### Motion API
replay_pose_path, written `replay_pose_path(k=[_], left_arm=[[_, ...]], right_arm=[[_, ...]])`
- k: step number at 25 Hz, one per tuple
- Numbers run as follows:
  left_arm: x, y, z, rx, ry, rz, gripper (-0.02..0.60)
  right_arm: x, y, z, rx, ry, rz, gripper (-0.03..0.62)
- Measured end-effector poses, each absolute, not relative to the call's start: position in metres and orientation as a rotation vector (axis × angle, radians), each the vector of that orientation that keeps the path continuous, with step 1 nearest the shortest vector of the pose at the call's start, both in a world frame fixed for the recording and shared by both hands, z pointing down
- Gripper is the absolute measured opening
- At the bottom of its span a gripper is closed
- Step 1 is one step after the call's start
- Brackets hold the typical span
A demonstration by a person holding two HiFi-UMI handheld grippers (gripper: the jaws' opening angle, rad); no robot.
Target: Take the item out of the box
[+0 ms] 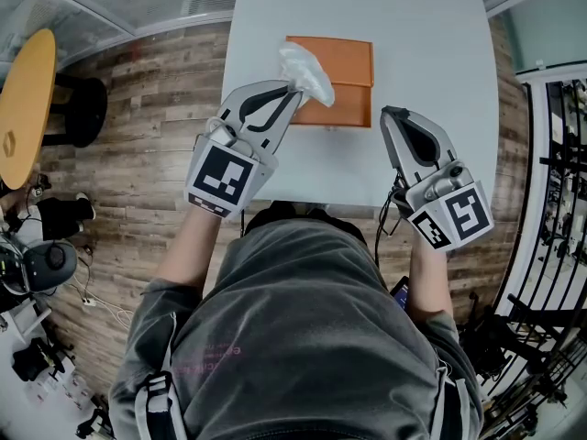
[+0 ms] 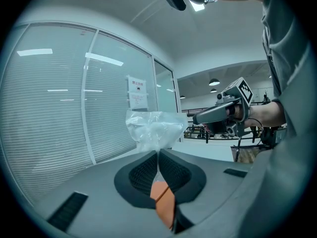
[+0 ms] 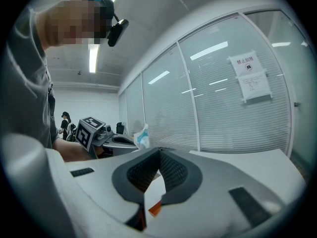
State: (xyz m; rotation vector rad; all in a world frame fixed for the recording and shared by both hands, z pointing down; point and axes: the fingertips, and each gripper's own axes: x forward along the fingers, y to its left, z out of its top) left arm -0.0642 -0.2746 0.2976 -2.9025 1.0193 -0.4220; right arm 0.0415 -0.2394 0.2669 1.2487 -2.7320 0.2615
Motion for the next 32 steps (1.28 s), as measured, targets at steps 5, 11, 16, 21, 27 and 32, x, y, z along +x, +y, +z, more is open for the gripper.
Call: replay_pose_path(k=[5,11,16,21,27,32], left_arm=[[-0.0642,-0.2754,0.299,-2.904,1.023,-0.425,0.025],[-0.0626,-0.2744,0.3015,-2.907,1.023,-0.433,0.025],[-0.0611,-0.2731,0.3018,-2.907,1.02,-0.435,0.025],[-0.0622,-0.2726,0.3011,-2.908,1.022,-0.434,0.025],[-0.0609,-0.2744,0.3054,-2.914,1.017,-0.45,0.025],[-0.059,-0.276,0.3061,-2.917,1.013,-0.454,0.025]], right_arm=[[0.0412,-0.2397,0.2681,1.242,-2.731,0.26,0.003],[0.0414,-0.2387,0.2703,1.229,-2.73,0.265,0.003],[0.0419,-0.238,0.2714,1.223,-2.729,0.266,0.003],[0.0402,-0.2373,0.2713,1.216,-2.726,0.265,0.003],[0.0411,-0.2388,0.2722,1.212,-2.722,0.264,0.003],[0.0424,-0.2401,0.2721,1.208,-2.722,0.265,0.003]])
